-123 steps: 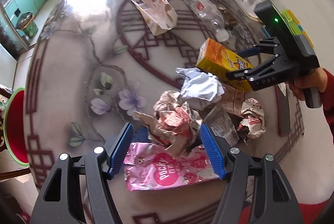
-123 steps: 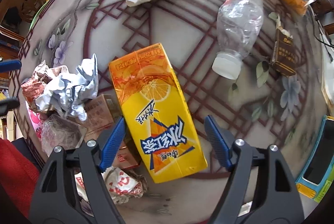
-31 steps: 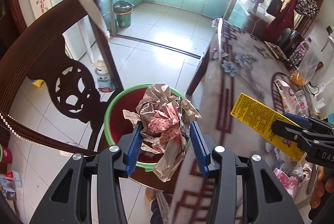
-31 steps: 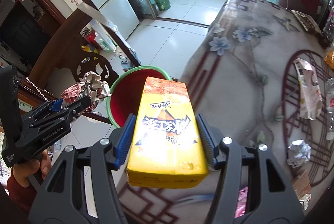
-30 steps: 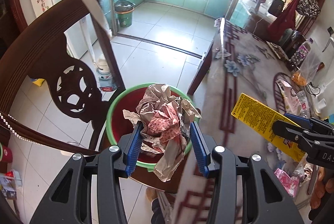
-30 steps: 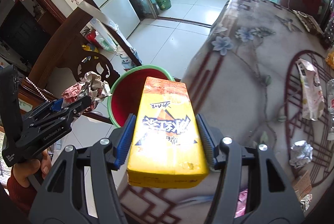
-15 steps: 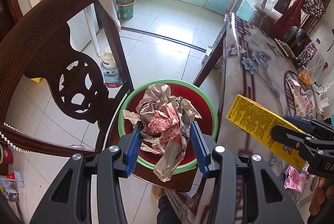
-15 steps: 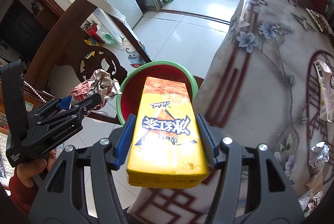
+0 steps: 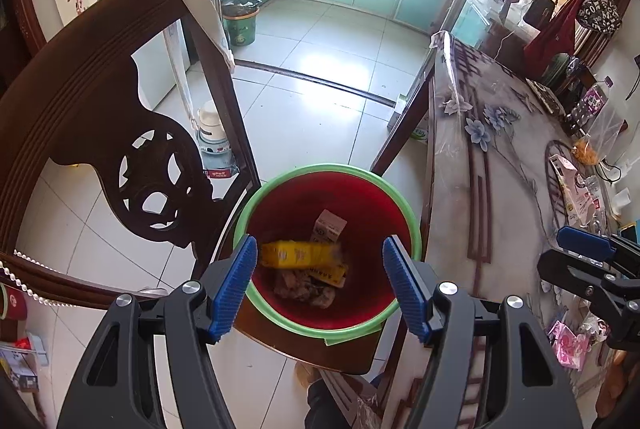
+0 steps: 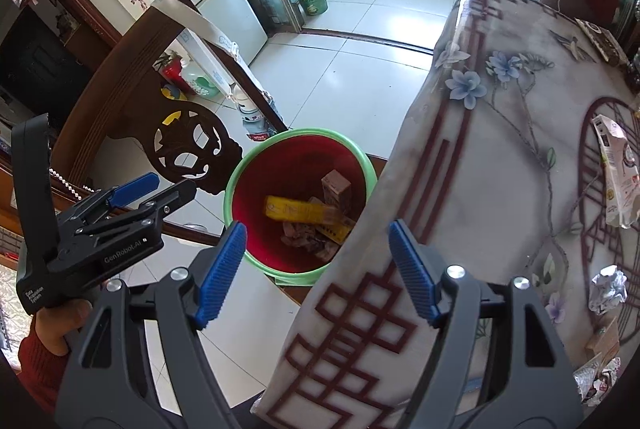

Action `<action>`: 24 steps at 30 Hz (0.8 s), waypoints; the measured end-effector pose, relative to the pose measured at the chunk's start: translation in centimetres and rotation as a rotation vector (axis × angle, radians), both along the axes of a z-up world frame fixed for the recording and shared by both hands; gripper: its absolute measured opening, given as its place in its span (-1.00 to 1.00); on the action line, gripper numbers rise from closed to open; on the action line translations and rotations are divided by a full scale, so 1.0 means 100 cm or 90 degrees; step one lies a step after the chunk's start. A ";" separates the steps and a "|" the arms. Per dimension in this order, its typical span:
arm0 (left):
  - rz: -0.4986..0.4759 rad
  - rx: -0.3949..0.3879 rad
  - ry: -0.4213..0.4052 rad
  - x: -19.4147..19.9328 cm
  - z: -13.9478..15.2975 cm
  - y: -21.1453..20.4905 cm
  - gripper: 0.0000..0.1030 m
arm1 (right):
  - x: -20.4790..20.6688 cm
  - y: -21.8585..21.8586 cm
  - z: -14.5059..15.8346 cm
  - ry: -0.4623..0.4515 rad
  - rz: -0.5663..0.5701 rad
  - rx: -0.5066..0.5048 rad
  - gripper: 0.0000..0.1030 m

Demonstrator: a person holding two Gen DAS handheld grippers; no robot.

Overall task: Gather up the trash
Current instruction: 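Move both open tools back over the trash on the table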

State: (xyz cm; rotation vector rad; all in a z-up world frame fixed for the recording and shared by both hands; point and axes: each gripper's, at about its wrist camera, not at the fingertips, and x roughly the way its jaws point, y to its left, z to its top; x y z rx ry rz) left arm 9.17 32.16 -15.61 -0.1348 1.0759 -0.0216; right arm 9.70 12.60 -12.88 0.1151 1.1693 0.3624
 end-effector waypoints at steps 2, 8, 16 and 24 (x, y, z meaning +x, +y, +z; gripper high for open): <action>-0.004 0.003 -0.004 -0.001 0.002 -0.003 0.22 | -0.004 -0.006 0.002 -0.004 -0.008 -0.007 0.43; -0.035 0.009 -0.011 -0.004 0.006 -0.025 0.22 | -0.023 -0.034 0.004 -0.010 -0.035 -0.023 0.47; -0.100 0.018 -0.022 -0.014 0.013 -0.089 0.22 | -0.054 -0.110 -0.001 0.002 -0.111 -0.033 0.48; -0.113 0.012 -0.023 -0.037 0.019 -0.172 0.22 | -0.081 -0.202 -0.003 0.002 -0.153 -0.035 0.49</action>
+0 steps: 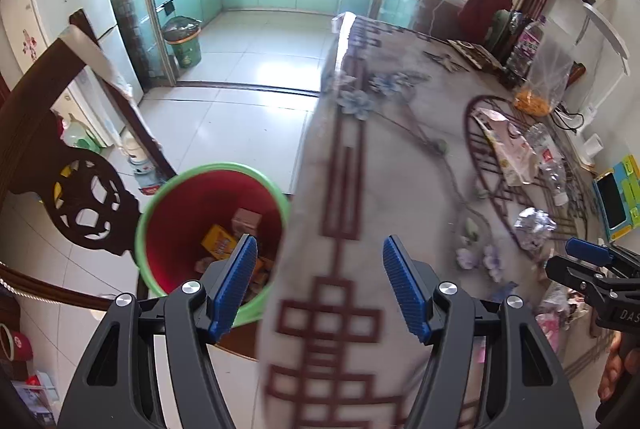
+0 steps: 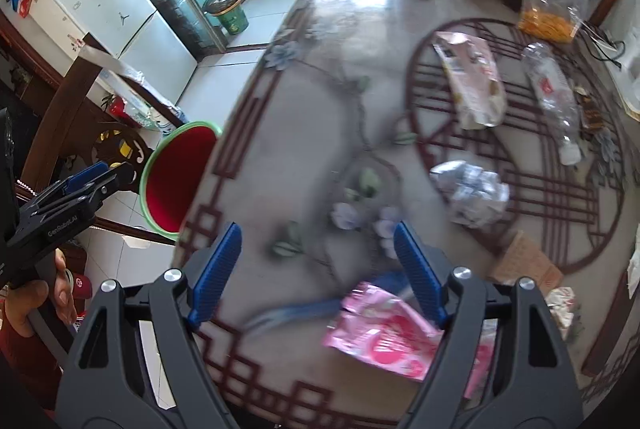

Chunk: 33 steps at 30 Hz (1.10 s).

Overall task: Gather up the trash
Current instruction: 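Move both open tools back over the trash on the table, then grasp the crumpled silver foil with the left tool while the right tool grasps the clear plastic bottle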

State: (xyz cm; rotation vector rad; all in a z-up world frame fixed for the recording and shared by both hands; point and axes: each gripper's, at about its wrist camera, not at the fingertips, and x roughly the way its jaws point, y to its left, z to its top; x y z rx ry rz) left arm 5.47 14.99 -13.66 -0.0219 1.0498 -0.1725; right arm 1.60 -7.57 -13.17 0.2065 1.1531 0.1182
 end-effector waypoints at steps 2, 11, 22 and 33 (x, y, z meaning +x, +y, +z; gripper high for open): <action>-0.010 0.005 0.001 -0.007 -0.001 -0.027 0.22 | -0.008 -0.028 -0.002 -0.002 -0.011 -0.006 0.52; -0.047 -0.012 0.018 -0.042 -0.001 -0.133 0.22 | -0.032 -0.162 -0.020 0.014 -0.057 -0.034 0.52; -0.110 0.017 0.026 -0.044 0.007 -0.212 0.22 | -0.016 -0.238 -0.015 -0.078 -0.073 -0.181 0.93; -0.135 0.001 0.086 -0.014 -0.020 -0.260 0.22 | 0.083 -0.286 -0.063 -0.004 -0.109 -0.017 0.92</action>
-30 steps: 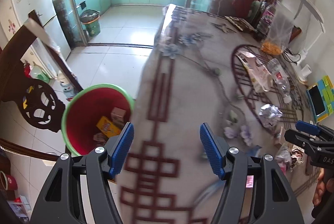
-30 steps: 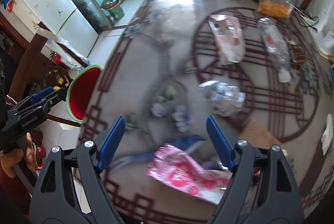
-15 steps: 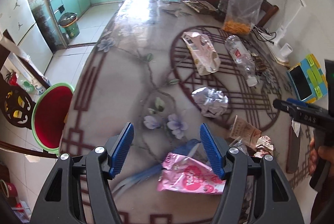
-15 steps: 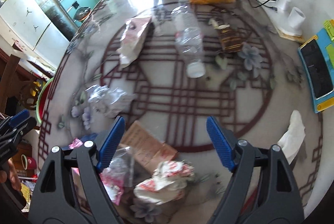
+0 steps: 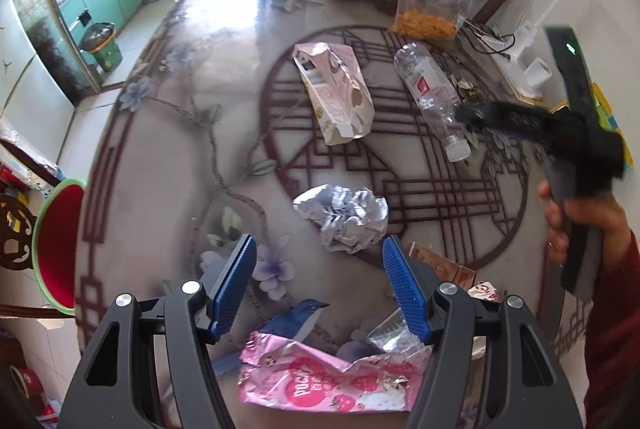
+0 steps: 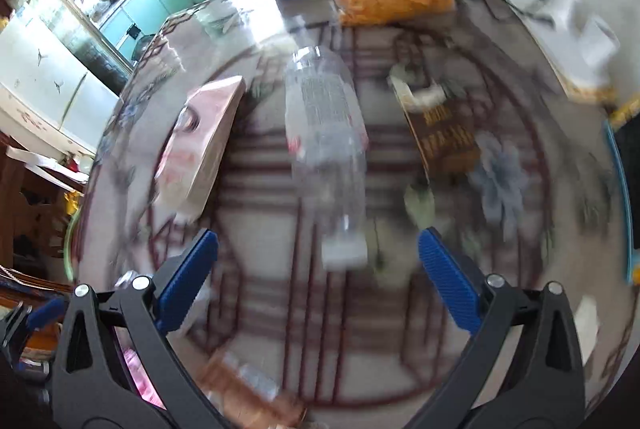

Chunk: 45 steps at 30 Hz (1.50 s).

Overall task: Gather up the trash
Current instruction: 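Grasp the crumpled silver foil with the left tool while the right tool grasps the clear plastic bottle, then carry the foil and the bottle over the red bucket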

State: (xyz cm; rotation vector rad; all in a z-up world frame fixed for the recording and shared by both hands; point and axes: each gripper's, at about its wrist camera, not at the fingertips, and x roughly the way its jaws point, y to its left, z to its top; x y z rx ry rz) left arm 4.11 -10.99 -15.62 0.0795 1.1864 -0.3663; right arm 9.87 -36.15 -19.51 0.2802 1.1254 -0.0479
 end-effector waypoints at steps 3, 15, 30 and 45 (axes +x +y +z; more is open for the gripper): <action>0.008 -0.004 0.014 0.004 -0.008 -0.006 0.33 | 0.031 0.007 -0.010 0.015 0.031 -0.009 0.92; 0.069 -0.048 0.084 0.031 -0.054 -0.023 0.22 | 0.075 0.009 -0.059 0.091 0.036 0.055 0.93; 0.053 -0.042 0.064 0.043 -0.058 -0.034 -0.22 | 0.076 0.010 -0.058 0.090 0.051 0.058 0.34; 0.078 -0.008 -0.062 0.014 0.011 0.010 -0.22 | 0.024 0.029 0.002 -0.011 0.043 0.091 0.04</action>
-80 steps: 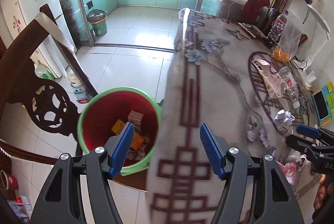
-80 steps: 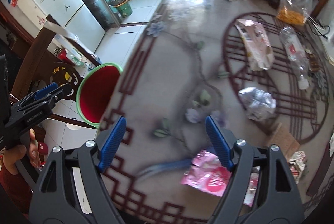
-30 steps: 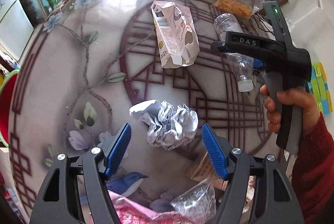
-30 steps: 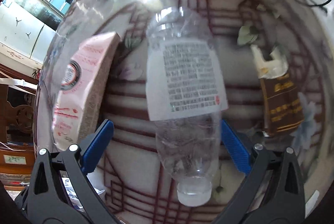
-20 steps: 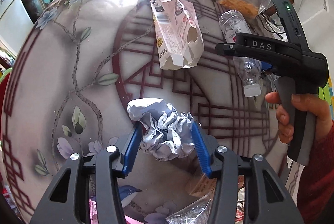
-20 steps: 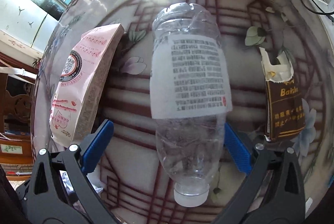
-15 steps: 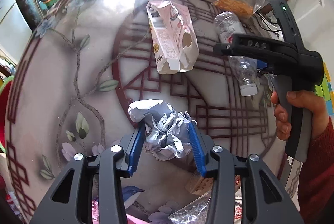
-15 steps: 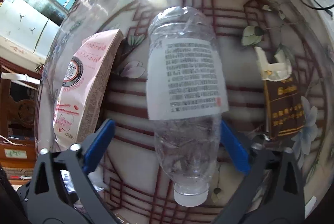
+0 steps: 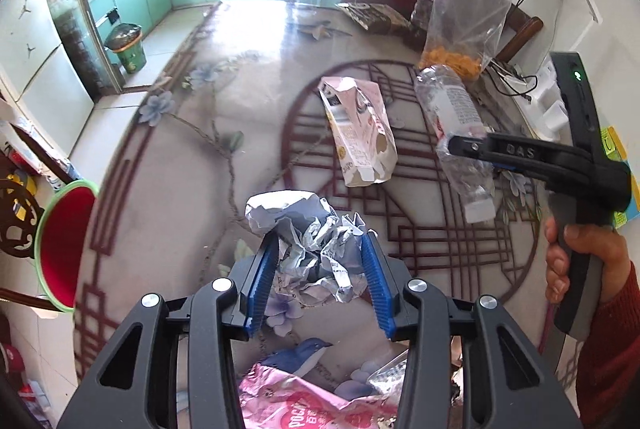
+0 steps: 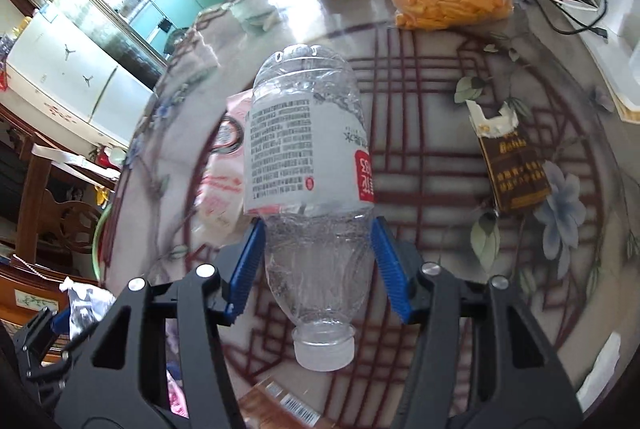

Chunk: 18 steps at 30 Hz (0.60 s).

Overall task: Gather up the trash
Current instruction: 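Carry the foil and the bottle over the red bucket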

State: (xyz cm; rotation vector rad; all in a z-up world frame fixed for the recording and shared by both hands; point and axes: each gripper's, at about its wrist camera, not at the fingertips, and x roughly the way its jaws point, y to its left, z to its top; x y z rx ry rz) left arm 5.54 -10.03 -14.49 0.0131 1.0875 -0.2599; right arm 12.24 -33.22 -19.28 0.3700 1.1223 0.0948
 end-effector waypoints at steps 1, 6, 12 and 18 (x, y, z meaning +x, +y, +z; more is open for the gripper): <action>0.003 0.003 -0.007 -0.003 0.004 0.002 -0.21 | -0.006 -0.001 0.005 -0.005 -0.003 0.002 0.04; 0.019 0.006 -0.046 -0.016 0.024 0.016 -0.21 | -0.036 0.000 0.032 -0.037 -0.012 0.009 0.05; 0.024 0.004 -0.073 -0.031 0.041 0.027 -0.21 | -0.064 0.013 0.056 -0.061 -0.004 0.014 0.05; 0.037 0.004 -0.091 -0.040 0.050 0.035 -0.20 | -0.081 0.034 0.074 -0.084 0.020 0.031 0.05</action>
